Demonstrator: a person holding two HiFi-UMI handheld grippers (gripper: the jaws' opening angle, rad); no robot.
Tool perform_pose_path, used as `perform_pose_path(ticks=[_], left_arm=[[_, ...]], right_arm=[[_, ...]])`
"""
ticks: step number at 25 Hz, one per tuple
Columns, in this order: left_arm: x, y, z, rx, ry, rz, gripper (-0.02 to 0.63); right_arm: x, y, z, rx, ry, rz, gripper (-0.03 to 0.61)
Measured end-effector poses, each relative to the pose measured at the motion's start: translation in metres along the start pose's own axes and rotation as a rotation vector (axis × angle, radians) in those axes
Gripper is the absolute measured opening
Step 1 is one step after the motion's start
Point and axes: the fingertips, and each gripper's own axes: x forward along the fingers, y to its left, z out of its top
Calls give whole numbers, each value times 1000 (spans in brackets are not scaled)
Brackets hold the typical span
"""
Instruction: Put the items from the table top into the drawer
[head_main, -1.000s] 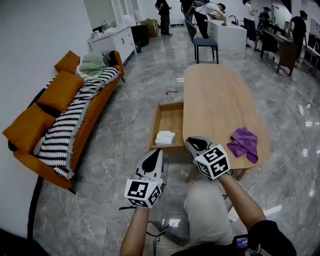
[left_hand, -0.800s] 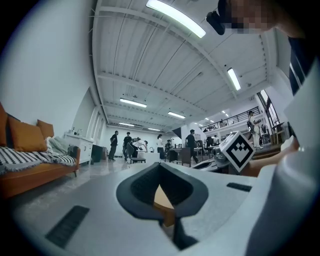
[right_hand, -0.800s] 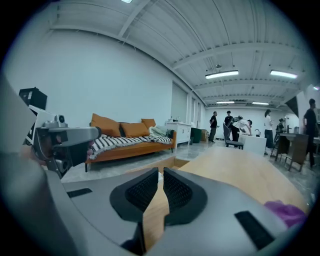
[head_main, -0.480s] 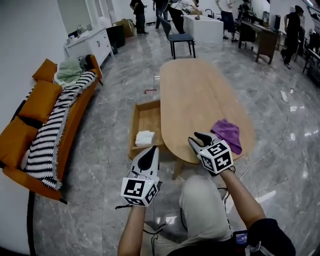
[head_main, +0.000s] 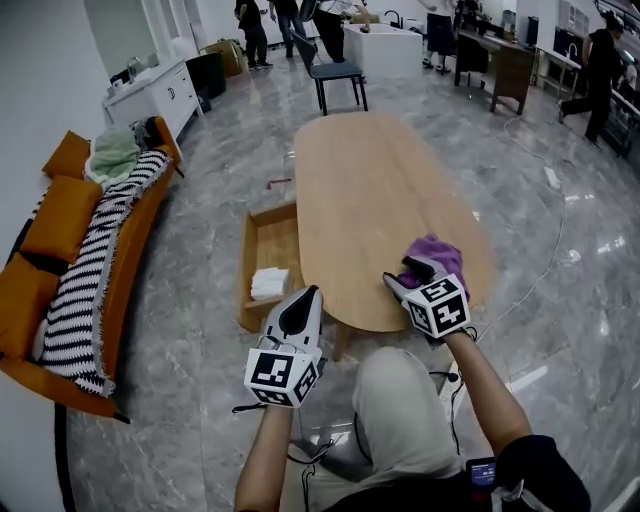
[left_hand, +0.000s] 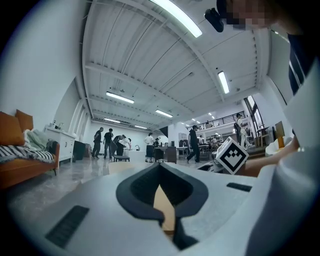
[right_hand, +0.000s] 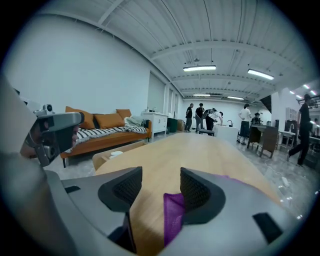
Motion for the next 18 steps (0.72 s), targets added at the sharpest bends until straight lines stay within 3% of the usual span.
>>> perform_pose_path(ticks=[8,14,18], left_arm=[[28,-13,-9,-1,13,-61,5],[36,-15,-10,-8,15,-80,5],[38,-17,-11,-9,11,-93,5]], right_arm=[[-4,-45,-20,10,51,-122,282],[-18,-61,-19,-41,77,-187,295],[-29,-73,-28,-21,96,-225,304]])
